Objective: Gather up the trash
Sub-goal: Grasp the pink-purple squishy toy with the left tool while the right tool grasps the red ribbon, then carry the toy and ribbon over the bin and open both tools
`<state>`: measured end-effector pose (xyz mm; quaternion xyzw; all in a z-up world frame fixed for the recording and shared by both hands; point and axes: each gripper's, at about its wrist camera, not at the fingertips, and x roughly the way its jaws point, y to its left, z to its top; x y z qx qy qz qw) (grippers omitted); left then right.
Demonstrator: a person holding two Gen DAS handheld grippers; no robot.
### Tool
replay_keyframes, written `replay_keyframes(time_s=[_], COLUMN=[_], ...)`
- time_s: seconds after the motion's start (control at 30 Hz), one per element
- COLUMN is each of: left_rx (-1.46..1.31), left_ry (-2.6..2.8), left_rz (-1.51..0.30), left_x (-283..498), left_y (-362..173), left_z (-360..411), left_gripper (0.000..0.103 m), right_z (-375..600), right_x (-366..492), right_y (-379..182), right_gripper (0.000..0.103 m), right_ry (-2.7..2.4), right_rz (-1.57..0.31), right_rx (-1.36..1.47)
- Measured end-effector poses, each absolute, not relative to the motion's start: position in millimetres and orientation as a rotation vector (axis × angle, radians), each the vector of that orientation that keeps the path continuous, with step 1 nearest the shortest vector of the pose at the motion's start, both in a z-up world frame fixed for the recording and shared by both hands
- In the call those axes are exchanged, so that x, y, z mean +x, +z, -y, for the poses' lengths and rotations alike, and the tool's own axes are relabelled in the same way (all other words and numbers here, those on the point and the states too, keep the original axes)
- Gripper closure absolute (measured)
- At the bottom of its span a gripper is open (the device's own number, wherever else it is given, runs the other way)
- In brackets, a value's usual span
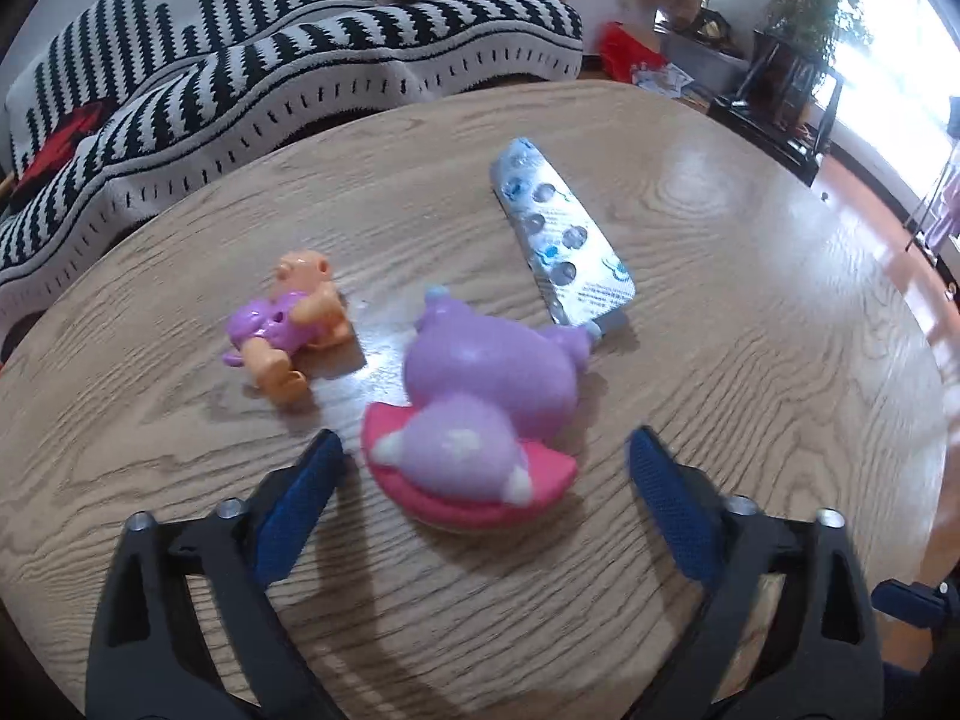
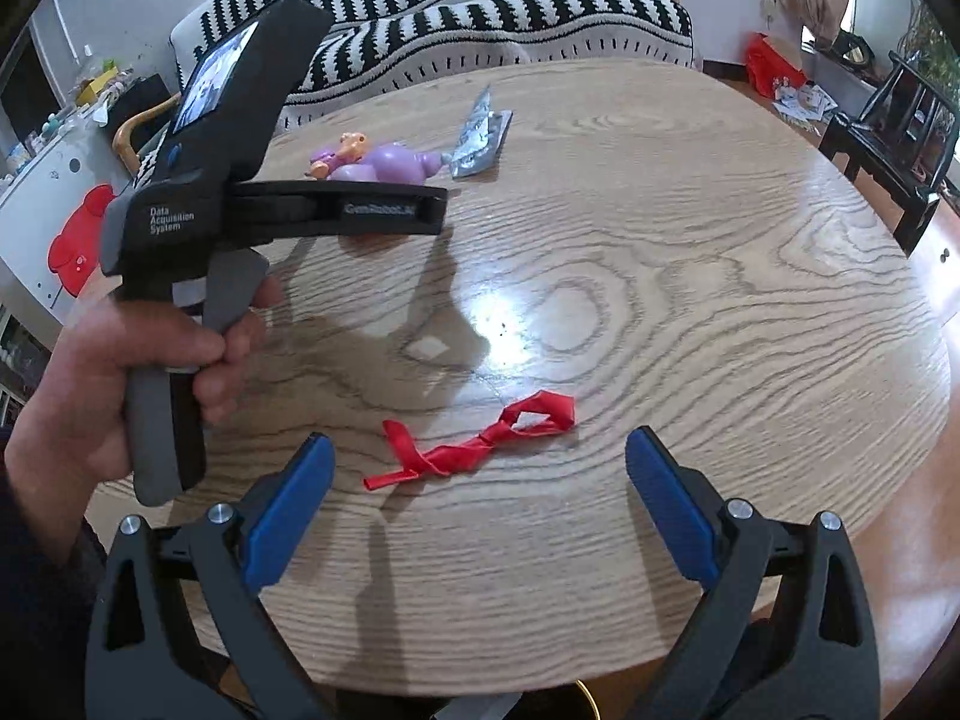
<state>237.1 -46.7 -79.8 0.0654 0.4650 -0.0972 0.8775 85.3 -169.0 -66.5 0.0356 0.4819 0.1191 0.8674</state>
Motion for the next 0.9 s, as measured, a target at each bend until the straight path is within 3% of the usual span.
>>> replay_keyframes(time_s=[0.03, 0.2, 0.37, 0.4, 0.47, 0.9], left_rx=[0.152, 0.158, 0.162, 0.160, 0.163, 0.154], left_ry=[-0.203, -0.210, -0.196, -0.192, -0.189, -0.210], left_rz=[-0.947, -0.965, -0.968, -0.963, -0.957, -0.931], left_x=[233, 223, 201, 196, 180, 57], left_y=[-78, -74, -67, -64, -58, -23], left_z=[50, 49, 34, 29, 17, -25], left_gripper=[0.042, 0.050, 0.050, 0.050, 0.050, 0.050], right_z=[168, 167, 163, 163, 164, 177], right_x=[87, 91, 90, 89, 87, 59], right_y=[-69, -76, -74, -73, -72, -34], right_gripper=[0.009, 0.010, 0.044, 0.047, 0.071, 0.072], right_ry=[0.245, 0.197, 0.179, 0.183, 0.201, 0.244], right_rz=[-1.016, -1.015, -0.993, -0.996, -1.012, -0.921], right_rx=[0.070, 0.065, 0.045, 0.055, 0.071, 0.170])
